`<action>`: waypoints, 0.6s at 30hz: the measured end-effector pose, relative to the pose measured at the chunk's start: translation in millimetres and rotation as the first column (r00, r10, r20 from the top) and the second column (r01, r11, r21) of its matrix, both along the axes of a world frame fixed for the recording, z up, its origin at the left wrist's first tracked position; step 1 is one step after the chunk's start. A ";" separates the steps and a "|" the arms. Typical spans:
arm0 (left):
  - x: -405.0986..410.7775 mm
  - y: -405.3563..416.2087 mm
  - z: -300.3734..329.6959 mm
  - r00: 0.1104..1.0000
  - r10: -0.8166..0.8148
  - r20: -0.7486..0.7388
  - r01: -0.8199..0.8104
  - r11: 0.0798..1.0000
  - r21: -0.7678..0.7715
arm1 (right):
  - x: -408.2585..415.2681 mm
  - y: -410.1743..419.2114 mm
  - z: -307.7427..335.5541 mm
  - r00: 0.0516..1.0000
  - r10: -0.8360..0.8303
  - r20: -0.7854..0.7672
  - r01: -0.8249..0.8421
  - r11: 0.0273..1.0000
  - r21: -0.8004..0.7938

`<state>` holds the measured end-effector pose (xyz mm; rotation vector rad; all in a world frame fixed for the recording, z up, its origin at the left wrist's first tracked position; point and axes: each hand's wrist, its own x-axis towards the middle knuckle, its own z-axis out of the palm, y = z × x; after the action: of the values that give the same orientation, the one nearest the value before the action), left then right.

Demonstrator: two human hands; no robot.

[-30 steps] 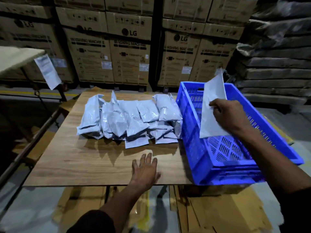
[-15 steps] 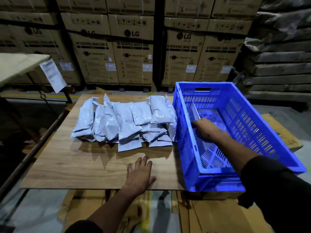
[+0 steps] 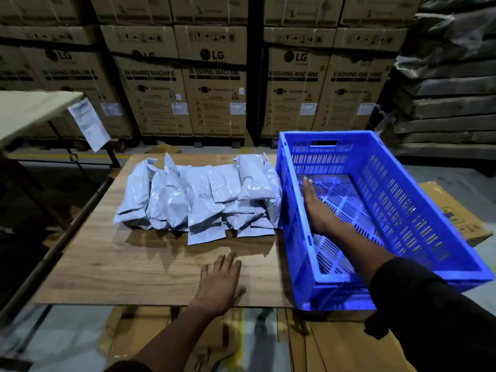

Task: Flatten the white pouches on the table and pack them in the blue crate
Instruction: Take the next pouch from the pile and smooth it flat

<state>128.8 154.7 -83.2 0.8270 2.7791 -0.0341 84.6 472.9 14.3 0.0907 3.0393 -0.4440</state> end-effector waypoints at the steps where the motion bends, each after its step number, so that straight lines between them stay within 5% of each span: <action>1: 0.1 -0.4 1.0 1.000 -0.003 0.000 0.003 1.000 0.001 | 1.0 0.3 0.5 0.999 -0.027 -0.028 0.025 0.996 -0.088; 5: 1.7 -1.1 4.3 1.000 -0.012 -0.004 0.012 1.000 -0.010 | 3.9 10.1 -3.6 0.976 -0.220 0.003 0.209 0.922 -0.327; 11: 1.3 -2.0 5.8 1.000 -0.014 0.011 0.014 1.000 -0.002 | 19.8 -17.3 15.4 0.930 -0.171 0.326 0.317 0.822 -0.473; 15: 0.7 -9.5 7.7 0.999 -0.019 0.040 0.019 1.000 -0.001 | 11.7 -12.3 13.3 0.963 -0.258 0.077 0.264 0.961 -0.083; 18: -1.0 -24.9 3.0 0.999 -0.026 0.019 0.026 1.000 -0.005 | 12.1 -16.4 33.0 0.872 -0.411 -0.264 0.401 0.911 -0.092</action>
<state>127.8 129.8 -80.3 0.8584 2.7491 -0.0373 96.7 456.5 47.3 0.7413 3.2808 -0.5791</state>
